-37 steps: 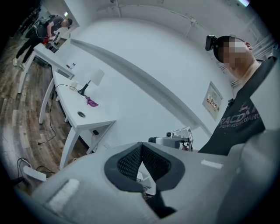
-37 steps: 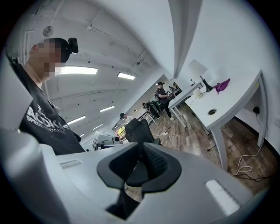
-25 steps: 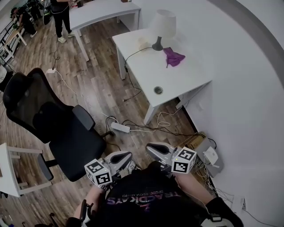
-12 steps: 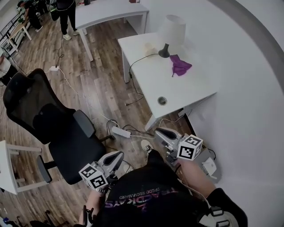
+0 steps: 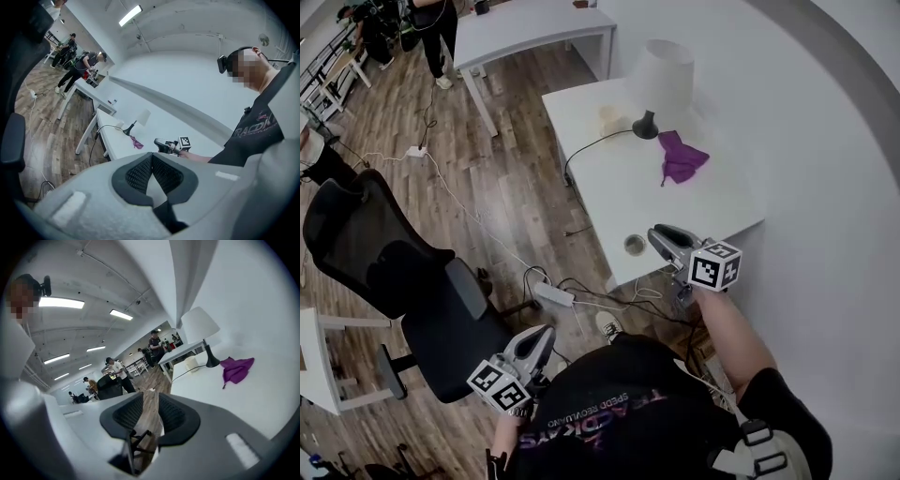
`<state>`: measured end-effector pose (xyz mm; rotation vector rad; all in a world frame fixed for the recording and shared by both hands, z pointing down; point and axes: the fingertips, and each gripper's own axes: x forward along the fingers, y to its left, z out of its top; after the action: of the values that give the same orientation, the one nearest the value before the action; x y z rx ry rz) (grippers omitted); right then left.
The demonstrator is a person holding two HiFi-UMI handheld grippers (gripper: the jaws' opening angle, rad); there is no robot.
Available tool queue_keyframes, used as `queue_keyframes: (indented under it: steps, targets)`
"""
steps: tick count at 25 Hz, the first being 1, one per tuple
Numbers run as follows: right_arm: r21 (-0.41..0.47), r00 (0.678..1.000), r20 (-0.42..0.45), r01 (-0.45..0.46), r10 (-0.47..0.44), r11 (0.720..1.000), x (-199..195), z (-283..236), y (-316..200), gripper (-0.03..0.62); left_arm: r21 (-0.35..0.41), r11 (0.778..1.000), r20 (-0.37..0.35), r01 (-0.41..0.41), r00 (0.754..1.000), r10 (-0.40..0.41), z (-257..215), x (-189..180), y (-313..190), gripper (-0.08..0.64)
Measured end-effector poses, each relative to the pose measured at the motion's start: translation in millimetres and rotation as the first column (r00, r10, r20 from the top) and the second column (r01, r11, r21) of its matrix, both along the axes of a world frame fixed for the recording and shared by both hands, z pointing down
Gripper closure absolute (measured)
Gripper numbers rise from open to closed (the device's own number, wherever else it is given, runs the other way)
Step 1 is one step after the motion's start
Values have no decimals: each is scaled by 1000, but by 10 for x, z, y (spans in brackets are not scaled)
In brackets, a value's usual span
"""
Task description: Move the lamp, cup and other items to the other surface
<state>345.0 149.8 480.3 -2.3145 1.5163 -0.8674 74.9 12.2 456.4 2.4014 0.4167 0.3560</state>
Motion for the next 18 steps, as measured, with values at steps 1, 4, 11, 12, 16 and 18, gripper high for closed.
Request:
queue_keyframes:
  steps: [1, 4, 11, 12, 16, 18]
  targets:
    - [-21, 1000, -3, -17, 17, 1000, 190, 53, 45, 485, 5, 1000, 4, 17, 1000, -17, 1, 35, -6, 563]
    - [-105, 998, -20, -69, 67, 992, 763, 282, 183, 472, 14, 997, 27, 82, 996, -82, 31, 72, -43, 563]
    - [-434, 980, -96, -200, 175, 878, 2274, 1124, 543, 397, -6, 982, 106, 190, 976, -188, 174, 88, -87, 563]
    - [-472, 977, -108, -212, 183, 856, 2456, 1211, 585, 390, -7, 979, 122, 202, 972, -199, 190, 81, -80, 563]
    - [-560, 974, -129, -228, 188, 796, 2977, 1475, 596, 347, -7, 964, 189, 264, 947, -258, 270, 39, -94, 563]
    - [-584, 974, -131, -228, 186, 779, 3129, 1576, 557, 324, -12, 959, 226, 282, 935, -272, 330, 17, -78, 563]
